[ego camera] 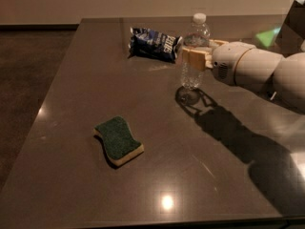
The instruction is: Place water bottle upright
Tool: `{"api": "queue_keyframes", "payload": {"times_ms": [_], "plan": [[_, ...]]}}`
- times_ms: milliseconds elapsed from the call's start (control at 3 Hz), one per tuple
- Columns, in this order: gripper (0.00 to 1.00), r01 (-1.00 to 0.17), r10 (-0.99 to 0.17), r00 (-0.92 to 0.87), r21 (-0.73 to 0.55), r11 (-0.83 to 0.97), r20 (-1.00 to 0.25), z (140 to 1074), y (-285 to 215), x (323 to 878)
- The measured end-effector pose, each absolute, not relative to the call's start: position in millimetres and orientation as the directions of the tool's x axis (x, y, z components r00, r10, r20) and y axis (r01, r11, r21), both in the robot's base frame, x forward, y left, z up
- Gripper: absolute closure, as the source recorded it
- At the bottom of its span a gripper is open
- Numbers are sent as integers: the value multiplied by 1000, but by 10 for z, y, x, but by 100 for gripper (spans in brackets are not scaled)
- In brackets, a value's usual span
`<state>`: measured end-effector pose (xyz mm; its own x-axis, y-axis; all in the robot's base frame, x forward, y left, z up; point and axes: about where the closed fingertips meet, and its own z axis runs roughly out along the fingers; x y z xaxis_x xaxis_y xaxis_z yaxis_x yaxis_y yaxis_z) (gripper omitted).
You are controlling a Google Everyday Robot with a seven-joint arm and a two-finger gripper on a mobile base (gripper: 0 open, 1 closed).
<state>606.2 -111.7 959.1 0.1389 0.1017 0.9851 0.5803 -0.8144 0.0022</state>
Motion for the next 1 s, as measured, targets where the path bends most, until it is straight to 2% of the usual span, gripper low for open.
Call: {"api": "queue_keyframes", "payload": {"times_ms": [667, 1000], "plan": [[98, 558, 113, 166, 1, -830, 980, 9378, -1189, 6191], [67, 536, 63, 157, -31, -844, 986, 9352, -1209, 6193]]}}
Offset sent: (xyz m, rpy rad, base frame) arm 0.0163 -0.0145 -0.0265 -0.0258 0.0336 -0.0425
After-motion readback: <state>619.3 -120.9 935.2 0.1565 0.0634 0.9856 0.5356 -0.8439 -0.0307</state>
